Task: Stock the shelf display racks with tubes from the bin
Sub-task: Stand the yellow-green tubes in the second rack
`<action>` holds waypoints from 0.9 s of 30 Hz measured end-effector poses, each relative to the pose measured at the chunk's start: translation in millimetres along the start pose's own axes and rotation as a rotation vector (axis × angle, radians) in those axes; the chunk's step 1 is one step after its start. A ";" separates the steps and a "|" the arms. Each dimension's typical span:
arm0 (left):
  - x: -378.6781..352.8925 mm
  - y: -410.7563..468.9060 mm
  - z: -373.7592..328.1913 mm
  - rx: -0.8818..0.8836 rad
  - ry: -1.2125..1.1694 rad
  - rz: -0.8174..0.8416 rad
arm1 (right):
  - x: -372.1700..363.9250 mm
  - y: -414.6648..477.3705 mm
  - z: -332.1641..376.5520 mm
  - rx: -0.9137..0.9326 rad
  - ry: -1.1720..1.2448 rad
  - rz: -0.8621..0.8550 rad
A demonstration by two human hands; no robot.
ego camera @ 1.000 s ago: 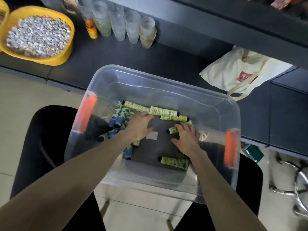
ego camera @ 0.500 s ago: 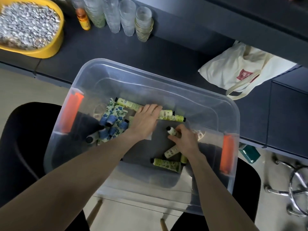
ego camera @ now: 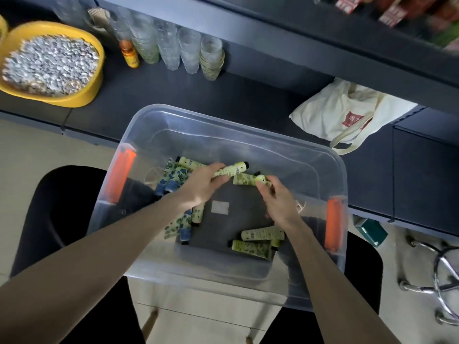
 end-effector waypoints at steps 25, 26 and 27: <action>235.1 -90.2 -171.2 -0.379 -0.030 -0.358 | 164.7 -79.6 261.2 0.402 -0.010 -0.051; 247.9 -91.0 -186.0 -0.404 -0.015 -0.391 | 179.0 -79.6 277.2 0.446 -0.045 -0.095; 259.8 -90.8 -200.1 -0.430 0.002 -0.422 | 190.9 -79.1 292.6 0.484 -0.083 -0.122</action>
Point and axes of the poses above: each hand's wrist, its own y-axis towards the middle knuckle, its own x-axis out of the back of the hand, z = x × y, the point moved 6 cm from there along y, towards the middle knuckle, and after that the axes turned 3 degrees about x, right-handed, at the moved point
